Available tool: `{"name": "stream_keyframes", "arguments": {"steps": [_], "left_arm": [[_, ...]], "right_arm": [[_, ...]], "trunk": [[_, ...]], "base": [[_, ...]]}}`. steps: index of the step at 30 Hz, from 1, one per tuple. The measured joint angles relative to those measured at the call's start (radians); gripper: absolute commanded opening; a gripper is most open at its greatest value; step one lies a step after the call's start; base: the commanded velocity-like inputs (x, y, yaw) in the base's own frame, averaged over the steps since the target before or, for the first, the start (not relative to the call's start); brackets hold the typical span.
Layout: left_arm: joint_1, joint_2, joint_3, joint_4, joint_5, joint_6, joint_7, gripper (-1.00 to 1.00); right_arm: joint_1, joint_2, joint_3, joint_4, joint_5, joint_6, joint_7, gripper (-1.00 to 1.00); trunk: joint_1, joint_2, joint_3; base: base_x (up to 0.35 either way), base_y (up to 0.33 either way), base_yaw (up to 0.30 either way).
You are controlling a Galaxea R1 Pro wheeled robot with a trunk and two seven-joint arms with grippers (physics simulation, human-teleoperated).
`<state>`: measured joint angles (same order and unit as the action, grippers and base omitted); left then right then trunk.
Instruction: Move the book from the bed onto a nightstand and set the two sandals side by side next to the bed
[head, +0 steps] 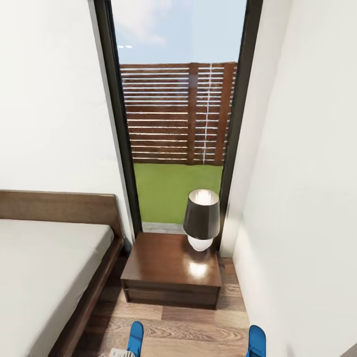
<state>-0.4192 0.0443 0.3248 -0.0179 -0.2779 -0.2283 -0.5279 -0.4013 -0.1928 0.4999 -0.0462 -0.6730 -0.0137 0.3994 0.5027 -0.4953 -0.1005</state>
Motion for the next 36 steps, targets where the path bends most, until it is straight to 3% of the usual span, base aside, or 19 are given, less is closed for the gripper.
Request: {"name": "stream_keyframes", "arguments": {"steps": [6,36], "left_arm": [[0.000,0.000,0.000,0.000,0.000,0.000,0.000,-1.00],[0.000,0.000,0.000,0.000,0.000,0.000,0.000,-1.00]], "right_arm": [[0.000,0.000,0.000,0.000,0.000,0.000,0.000,-1.00],[0.000,0.000,-0.001,0.000,-0.002,0.001,0.007,-1.00]], "trunk": [[0.000,0.000,0.000],[0.000,0.000,0.003]], "base": [[0.000,0.000,0.230],[0.000,0.000,0.032]]}}
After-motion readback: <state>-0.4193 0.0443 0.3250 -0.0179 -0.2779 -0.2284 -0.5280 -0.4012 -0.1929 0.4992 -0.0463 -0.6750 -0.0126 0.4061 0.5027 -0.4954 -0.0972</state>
